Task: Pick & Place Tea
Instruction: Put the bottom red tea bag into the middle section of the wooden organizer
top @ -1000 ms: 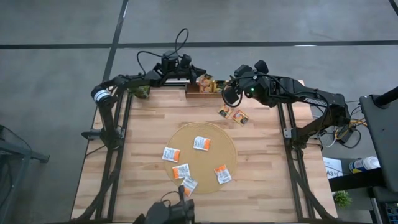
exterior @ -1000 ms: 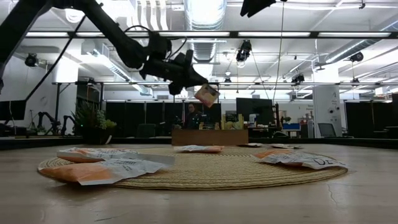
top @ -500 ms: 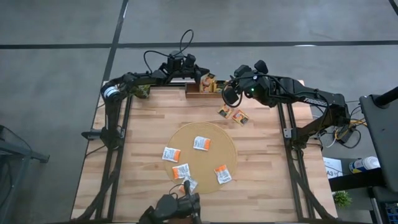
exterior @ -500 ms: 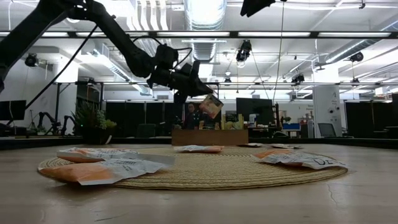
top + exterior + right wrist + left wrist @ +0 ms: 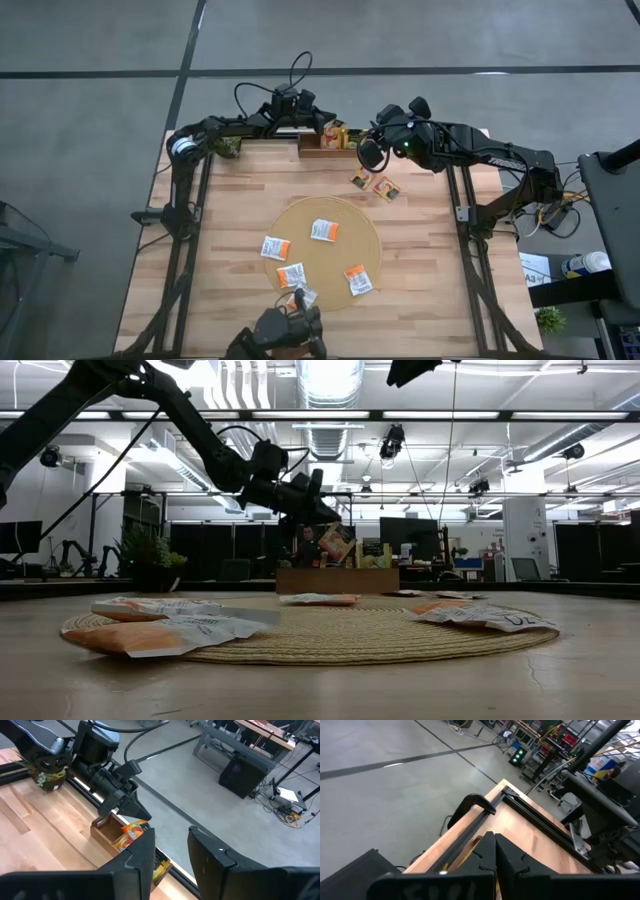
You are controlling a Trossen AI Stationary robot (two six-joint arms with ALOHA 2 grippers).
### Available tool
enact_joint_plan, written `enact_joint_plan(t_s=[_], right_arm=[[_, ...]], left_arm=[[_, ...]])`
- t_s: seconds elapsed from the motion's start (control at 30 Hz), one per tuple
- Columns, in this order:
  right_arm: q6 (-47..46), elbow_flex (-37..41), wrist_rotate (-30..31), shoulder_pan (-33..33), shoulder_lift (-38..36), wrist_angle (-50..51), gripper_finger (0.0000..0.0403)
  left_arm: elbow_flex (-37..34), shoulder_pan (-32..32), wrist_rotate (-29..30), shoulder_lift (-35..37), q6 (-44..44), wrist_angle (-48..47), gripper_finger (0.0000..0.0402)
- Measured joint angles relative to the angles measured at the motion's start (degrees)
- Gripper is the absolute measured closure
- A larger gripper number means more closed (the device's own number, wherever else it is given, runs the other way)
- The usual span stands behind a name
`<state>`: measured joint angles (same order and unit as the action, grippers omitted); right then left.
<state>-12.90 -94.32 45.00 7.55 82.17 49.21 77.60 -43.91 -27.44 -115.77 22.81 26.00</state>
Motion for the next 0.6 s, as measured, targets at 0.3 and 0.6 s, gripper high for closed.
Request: enact_joint_plan(t_s=[0.3,0.6], right_arm=[[1.23,0.00,0.01,-0.02,-0.02,-0.10,0.0298],[1.32,-0.01,0.01,-0.02,-0.02,-0.13,0.0312]], left_arm=[[-0.02,-0.34,1.42,0.00,0.50,0.06,0.0401],[-0.04,-0.31,2.07,0.00,1.36,0.17,0.0401]])
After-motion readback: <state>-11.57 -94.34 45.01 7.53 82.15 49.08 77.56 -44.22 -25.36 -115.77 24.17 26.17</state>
